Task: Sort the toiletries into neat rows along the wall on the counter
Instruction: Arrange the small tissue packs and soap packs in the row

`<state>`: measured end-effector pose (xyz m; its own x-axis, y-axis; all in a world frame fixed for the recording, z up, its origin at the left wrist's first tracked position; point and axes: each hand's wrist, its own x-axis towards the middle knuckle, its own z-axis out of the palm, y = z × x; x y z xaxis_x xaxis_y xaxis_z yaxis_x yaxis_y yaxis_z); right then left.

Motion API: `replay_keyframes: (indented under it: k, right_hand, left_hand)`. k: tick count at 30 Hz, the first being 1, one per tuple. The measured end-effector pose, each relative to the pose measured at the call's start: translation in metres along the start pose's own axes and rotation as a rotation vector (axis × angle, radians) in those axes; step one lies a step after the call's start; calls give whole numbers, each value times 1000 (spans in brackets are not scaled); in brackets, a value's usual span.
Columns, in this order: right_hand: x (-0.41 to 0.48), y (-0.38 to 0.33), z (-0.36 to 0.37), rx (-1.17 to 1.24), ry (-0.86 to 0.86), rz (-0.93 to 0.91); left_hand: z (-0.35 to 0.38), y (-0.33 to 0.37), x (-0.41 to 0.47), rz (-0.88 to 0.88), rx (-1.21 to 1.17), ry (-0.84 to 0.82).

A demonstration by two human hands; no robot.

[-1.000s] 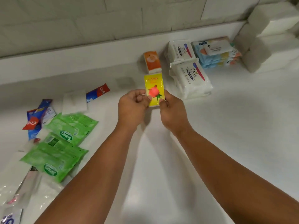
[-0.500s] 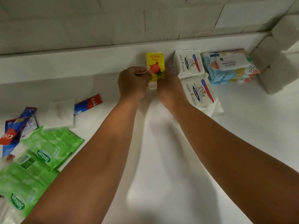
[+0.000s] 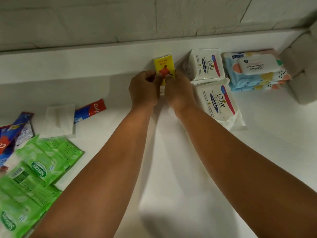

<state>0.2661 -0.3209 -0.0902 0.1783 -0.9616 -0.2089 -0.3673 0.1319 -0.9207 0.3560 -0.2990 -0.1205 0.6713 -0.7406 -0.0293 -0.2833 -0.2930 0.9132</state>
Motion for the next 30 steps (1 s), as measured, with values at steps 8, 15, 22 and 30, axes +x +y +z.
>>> replay_keyframes:
  k: [8, 15, 22, 30]
  right_hand:
    - [-44, -15, -21, -138, -108, -144]
    - [-85, -13, -96, 9, 27, -296]
    - [-59, 37, -158, -43, 234, -174]
    - [-28, 44, -163, -223, -18, -14]
  left_hand:
    - [-12, 8, -13, -17, 32, 52]
    - [-8, 28, -95, 135, -109, 89]
    - [40, 35, -137, 63, -190, -279]
    - [67, 37, -116, 5, -220, -281]
